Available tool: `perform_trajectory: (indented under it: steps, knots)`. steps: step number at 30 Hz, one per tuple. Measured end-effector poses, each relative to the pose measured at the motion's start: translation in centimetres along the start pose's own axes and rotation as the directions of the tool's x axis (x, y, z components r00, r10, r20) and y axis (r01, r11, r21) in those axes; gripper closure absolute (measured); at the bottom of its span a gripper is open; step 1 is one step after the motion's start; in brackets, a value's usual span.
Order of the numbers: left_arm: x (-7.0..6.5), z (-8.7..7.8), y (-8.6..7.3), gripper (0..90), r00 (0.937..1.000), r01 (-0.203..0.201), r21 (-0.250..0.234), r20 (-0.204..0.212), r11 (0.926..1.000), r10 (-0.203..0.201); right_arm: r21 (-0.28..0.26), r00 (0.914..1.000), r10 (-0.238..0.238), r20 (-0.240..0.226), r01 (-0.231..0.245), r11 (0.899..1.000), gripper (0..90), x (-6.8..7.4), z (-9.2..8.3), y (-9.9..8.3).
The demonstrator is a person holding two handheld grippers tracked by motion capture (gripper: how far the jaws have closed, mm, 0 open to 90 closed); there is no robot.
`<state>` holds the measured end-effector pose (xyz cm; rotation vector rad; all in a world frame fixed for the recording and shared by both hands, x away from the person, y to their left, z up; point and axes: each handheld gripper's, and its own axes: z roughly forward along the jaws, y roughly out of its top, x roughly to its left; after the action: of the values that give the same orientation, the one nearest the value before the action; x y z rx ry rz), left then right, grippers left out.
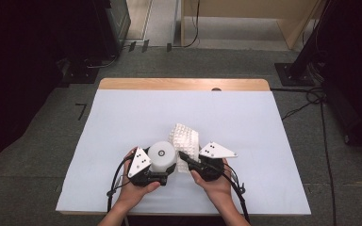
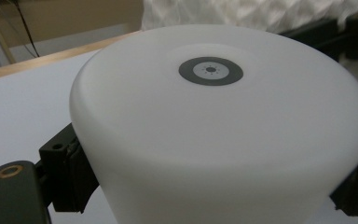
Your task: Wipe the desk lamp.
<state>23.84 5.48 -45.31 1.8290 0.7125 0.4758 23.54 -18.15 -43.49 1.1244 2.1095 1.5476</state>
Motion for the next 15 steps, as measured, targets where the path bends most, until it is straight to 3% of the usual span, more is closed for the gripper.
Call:
perform_trajectory:
  steps: [5, 7, 11, 15]
  knots:
    - [0.6, -0.5, 0.3, 8.8, 0.9993, 0.032, -0.026, -0.020, 0.9992, -0.032, 0.127, 0.9991, 0.042, 0.002, -0.042, 0.991, 73.4, -0.8, 2.3, -2.0]
    - [0.7, -0.5, 0.2, 8.8, 0.9994, 0.030, -0.022, -0.016, 0.9993, -0.030, 0.140, 0.9979, 0.064, 0.000, -0.064, 0.988, 73.5, -1.0, 2.6, -2.3]
    - [0.1, 0.1, -0.2, 8.8, 0.9999, 0.010, -0.002, -0.008, 0.9999, -0.010, 0.104, 0.9991, 0.043, -0.002, -0.043, 0.994, 73.5, -0.7, 1.9, -1.6]
    - [-0.4, 0.6, -0.6, 8.7, 1.0000, -0.007, 0.014, -0.003, 0.9999, 0.007, 0.034, 0.9999, 0.016, 0.003, -0.017, 0.999, 73.4, -0.3, 0.5, -0.3]
